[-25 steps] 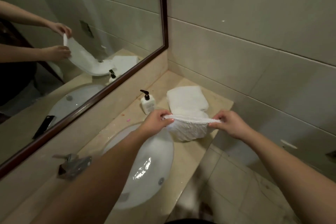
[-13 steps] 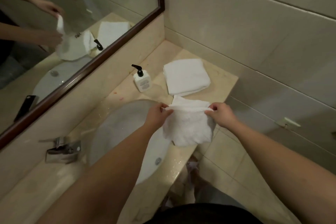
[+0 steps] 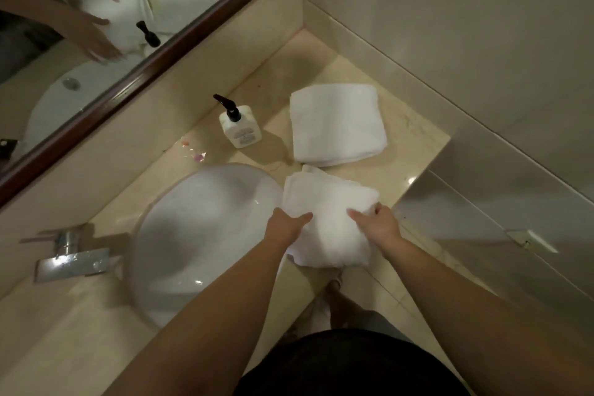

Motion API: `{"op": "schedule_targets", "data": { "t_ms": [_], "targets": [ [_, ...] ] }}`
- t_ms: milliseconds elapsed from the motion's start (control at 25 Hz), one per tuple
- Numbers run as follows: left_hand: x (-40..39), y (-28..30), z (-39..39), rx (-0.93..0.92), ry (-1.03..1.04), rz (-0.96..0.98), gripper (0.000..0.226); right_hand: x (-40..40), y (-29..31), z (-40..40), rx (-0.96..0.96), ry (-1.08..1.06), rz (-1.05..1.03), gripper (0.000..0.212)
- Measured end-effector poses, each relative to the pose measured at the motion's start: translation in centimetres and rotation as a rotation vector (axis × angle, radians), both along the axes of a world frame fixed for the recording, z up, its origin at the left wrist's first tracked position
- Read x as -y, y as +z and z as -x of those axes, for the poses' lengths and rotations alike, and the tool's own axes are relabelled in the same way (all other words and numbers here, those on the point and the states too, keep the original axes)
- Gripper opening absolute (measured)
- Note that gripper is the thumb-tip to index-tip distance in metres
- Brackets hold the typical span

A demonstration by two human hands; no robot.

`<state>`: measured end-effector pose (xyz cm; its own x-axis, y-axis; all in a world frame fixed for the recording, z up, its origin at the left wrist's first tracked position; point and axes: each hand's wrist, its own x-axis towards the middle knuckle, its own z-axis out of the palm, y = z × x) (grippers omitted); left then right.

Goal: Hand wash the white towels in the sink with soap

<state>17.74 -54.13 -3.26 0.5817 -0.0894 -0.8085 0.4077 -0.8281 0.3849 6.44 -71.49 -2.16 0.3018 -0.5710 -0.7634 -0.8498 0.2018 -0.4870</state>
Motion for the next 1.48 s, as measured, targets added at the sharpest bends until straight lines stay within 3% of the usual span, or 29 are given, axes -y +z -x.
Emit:
{"op": "schedule_targets", "data": {
  "t_ms": [80,160,320,520,600,840,1040,1120,1200,1280,1360,1480],
  "targets": [
    [0.3,-0.7,0.7,0.036,-0.004,-0.036,0.088,-0.5,-0.4,-0.2,0.013,-0.030,-0.030,0.097],
    [0.5,-0.8,0.7,0.020,0.015,-0.027,0.090,-1.0,-0.7,-0.5,0.016,-0.030,-0.021,0.102],
    [0.1,-0.7,-0.1,0.034,-0.012,0.022,0.072,-2.5,-1.0,-1.2,0.035,-0.030,0.008,0.085],
    [0.0,2.0,0.2,-0.075,0.242,0.377,0.044,-2.7,1.0,-1.5,0.223,-0.091,0.022,0.064],
    [0.2,3.5,-0.7,-0.035,0.261,0.505,0.037,-1.7,2.8,-1.9,0.343,-0.134,0.020,0.051],
    [4.8,8.9,-5.7,0.142,0.257,0.686,0.037,3.5,8.0,-7.2,0.565,-0.162,0.116,0.058],
    [10.1,8.8,-10.9,0.215,0.211,0.621,0.041,9.1,8.2,-12.7,0.600,-0.090,0.204,0.056],
    [11.7,6.7,-12.4,0.236,0.188,0.537,0.049,10.9,6.5,-14.3,0.509,0.016,0.261,0.061],
    [13.0,4.7,-13.2,0.300,0.079,0.367,0.063,12.1,4.8,-15.3,0.299,0.216,0.404,0.070],
    [14.0,3.0,-13.2,0.547,-0.200,0.119,0.079,12.3,3.3,-15.9,0.162,0.461,0.655,0.073],
    [14.7,1.7,-12.6,0.747,-0.531,0.033,0.074,11.6,2.0,-16.1,0.142,0.742,0.747,0.069],
    [14.8,-0.4,-12.0,0.592,-0.707,0.025,0.063,11.4,0.0,-16.1,0.037,0.968,0.644,0.067]
  ]
}}
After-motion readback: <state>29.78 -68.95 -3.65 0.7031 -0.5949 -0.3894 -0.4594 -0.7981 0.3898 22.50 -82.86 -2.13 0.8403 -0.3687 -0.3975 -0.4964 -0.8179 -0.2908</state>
